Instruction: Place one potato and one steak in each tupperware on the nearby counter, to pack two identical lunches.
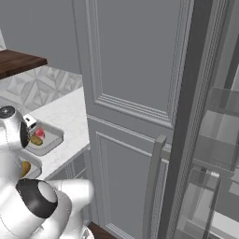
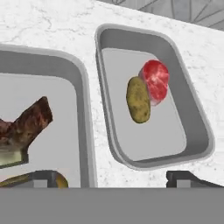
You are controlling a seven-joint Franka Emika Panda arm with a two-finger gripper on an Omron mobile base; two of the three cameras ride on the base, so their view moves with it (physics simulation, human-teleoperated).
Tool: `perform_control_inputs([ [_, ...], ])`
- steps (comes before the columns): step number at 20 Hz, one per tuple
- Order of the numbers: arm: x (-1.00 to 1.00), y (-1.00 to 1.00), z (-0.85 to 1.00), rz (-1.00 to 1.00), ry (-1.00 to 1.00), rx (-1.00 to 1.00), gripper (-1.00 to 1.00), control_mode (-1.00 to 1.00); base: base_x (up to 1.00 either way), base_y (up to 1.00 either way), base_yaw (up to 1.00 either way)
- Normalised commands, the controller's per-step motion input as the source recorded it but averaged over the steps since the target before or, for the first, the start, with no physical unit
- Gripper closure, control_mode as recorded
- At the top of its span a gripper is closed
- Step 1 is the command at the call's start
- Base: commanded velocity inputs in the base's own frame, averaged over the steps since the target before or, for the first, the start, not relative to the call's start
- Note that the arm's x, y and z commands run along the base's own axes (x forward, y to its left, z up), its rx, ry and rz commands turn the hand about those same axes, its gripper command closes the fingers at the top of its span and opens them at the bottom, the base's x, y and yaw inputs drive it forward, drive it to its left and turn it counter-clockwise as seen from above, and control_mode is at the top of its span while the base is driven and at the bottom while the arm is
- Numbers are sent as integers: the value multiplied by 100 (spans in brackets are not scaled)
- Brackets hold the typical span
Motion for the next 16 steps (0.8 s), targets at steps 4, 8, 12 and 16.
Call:
perform_control_inputs([
  [4, -88, -28, 86, -4, -31, 5, -100, -100, 0, 0, 0],
  [8, -69, -26, 89, 0, -32, 8, -100, -100, 0, 0, 0],
  [12, -67, -29, 98, 0, -31, 11, -100, -100, 0, 0, 0],
  [16, -65, -27, 98, 0, -24, 12, -100, -100, 0, 0, 0],
])
